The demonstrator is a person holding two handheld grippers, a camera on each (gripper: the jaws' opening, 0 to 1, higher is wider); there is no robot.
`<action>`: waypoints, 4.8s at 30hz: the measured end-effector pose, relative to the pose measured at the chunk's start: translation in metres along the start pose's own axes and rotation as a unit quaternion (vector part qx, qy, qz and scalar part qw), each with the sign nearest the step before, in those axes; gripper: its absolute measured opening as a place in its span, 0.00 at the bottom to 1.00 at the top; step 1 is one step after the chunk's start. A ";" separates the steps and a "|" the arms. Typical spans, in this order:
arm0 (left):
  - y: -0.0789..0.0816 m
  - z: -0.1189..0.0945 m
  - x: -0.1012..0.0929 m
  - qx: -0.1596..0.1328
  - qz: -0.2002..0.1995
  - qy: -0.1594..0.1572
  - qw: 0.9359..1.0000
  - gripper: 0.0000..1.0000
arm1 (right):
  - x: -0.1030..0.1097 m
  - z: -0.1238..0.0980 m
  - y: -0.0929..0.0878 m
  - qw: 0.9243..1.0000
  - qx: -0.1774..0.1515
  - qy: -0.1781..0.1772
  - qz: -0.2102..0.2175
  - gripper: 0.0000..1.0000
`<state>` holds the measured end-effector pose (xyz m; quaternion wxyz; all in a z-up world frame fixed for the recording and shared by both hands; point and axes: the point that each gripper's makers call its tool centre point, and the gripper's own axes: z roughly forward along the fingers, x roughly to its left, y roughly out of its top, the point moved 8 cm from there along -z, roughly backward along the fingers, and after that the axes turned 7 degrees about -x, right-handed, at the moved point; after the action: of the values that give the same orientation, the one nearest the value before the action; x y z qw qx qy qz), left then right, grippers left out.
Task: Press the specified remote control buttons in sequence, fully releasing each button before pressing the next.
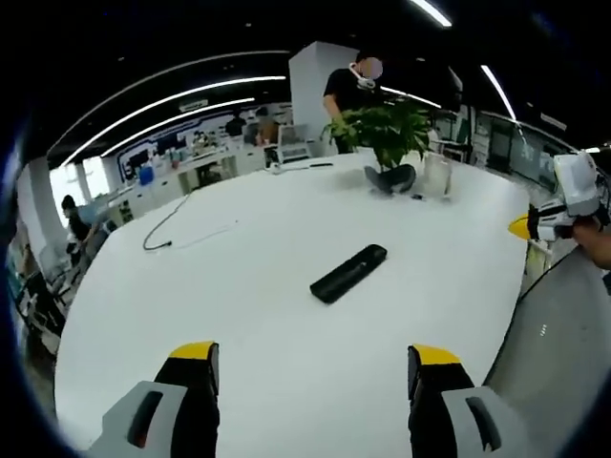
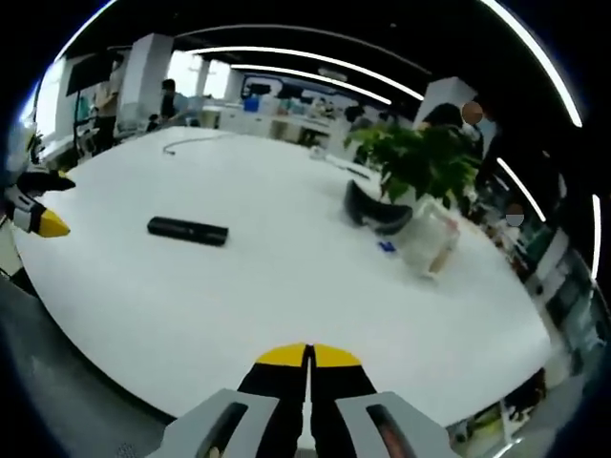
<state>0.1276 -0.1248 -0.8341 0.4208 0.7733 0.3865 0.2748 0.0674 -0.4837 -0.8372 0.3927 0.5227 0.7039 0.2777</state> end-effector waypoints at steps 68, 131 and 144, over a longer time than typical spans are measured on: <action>0.032 0.204 -0.007 0.247 0.193 -0.260 0.913 0.43 | 0.006 0.015 -0.016 0.995 0.091 0.036 -0.014 0.00; -0.002 0.133 -0.064 0.227 0.214 -0.270 0.911 0.22 | 0.012 0.005 -0.012 0.996 0.071 0.053 0.015 0.00; -0.014 0.106 -0.085 0.225 0.227 -0.281 0.905 0.23 | 0.015 0.004 -0.013 0.995 0.081 0.063 0.020 0.00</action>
<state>0.1548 -0.2371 -0.9072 0.2526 0.9595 0.1182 0.0400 0.0620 -0.4734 -0.8538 0.2989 0.5480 0.7368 0.2598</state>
